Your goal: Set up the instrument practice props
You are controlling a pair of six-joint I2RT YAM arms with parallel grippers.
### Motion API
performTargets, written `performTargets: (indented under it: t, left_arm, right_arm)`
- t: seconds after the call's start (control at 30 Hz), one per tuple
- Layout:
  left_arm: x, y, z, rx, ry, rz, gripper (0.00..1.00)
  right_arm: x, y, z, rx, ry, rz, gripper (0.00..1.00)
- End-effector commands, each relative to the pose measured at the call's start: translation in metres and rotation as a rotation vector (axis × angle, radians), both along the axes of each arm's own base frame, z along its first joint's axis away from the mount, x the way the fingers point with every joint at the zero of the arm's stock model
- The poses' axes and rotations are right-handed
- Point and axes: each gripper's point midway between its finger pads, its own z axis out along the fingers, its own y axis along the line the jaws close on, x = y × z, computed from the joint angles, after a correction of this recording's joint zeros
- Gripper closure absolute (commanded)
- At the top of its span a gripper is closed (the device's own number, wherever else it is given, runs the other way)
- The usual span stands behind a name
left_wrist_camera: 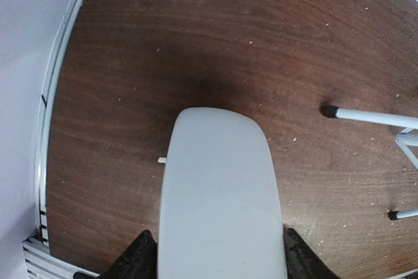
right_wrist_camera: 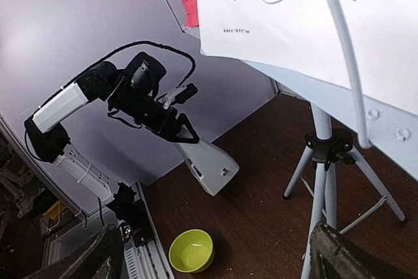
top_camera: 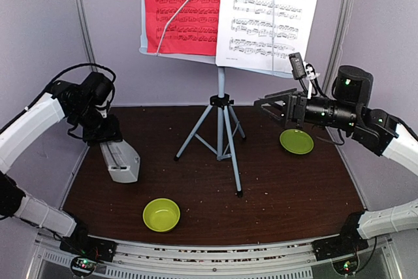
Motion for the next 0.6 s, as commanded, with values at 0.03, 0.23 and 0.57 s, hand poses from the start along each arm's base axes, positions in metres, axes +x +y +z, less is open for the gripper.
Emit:
performTargets:
  t: [0.03,0.23,0.57]
  left_arm:
    - [0.035,-0.044,0.041,-0.078,-0.155,-0.067,0.67]
    - [0.038,-0.108,0.042,-0.172,-0.171,-0.1,0.74]
    - [0.036,-0.202,0.044,-0.263,-0.188,-0.118,0.78]
  right_arm:
    - [0.004,-0.003,0.029,0.094,0.016,-0.042,0.0]
    - [0.006,-0.007,0.039,0.119,0.029,-0.066,0.0]
    - [0.014,-0.02,0.069,0.21,0.117,-0.157,0.0]
